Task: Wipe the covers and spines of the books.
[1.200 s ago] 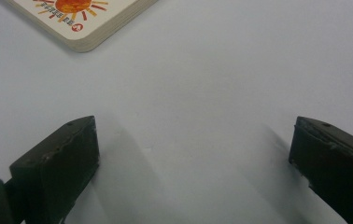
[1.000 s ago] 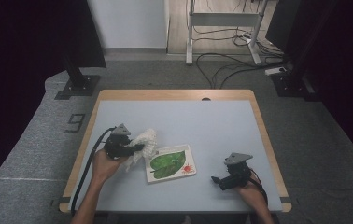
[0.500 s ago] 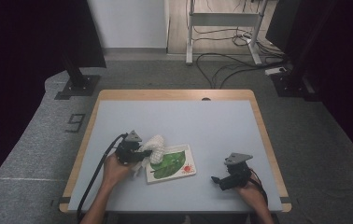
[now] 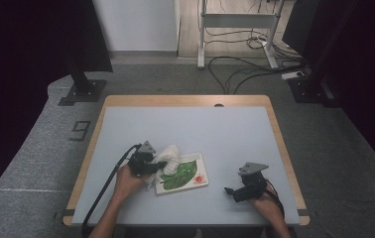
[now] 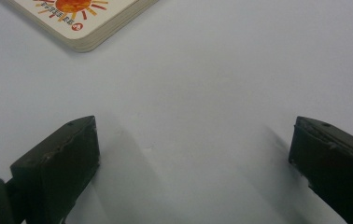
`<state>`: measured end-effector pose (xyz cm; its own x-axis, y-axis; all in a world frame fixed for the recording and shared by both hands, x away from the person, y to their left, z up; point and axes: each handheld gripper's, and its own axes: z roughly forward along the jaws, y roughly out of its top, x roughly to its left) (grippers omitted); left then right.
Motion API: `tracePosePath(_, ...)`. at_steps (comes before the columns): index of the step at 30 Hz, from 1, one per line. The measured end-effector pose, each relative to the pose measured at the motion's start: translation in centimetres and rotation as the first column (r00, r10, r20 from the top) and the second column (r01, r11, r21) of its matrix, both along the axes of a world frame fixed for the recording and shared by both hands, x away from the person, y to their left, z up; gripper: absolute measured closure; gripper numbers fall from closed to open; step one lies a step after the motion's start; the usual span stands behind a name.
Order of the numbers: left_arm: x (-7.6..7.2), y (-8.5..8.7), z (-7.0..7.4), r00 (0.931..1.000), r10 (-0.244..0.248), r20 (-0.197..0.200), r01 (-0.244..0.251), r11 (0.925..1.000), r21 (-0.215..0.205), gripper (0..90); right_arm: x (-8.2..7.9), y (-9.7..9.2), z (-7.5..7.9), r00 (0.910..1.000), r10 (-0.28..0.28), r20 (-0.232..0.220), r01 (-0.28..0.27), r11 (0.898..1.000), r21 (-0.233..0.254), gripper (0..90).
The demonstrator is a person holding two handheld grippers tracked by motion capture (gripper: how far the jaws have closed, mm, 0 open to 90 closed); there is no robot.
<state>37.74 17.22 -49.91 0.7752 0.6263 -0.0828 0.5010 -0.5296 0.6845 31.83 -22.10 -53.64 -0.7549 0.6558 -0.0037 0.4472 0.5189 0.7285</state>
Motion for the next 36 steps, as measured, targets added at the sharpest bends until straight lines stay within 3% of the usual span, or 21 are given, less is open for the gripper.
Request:
tracePosePath(6, 0.4, -1.0, -0.1, 1.0000, -0.009, -0.003, 0.009, 0.9999, -0.010, 68.2, 0.0, 0.0, 0.0, 1.0000, 0.000, 0.000, 0.000, 1.000, 0.000, 1.3)
tracePosePath(20, 1.5, -4.1, -0.1, 0.9991, -0.041, -0.006, 0.041, 0.9991, 0.013, 68.1, 0.0, 0.0, 0.0, 1.0000, 0.001, 0.000, -0.001, 1.000, 0.001, 1.3)
tracePosePath(36, 3.0, -8.6, -0.1, 0.9960, -0.089, -0.013, 0.089, 0.9954, 0.035, 68.1, 0.0, 0.0, 0.0, 1.0000, 0.002, 0.000, -0.002, 1.000, 0.001, 1.4)
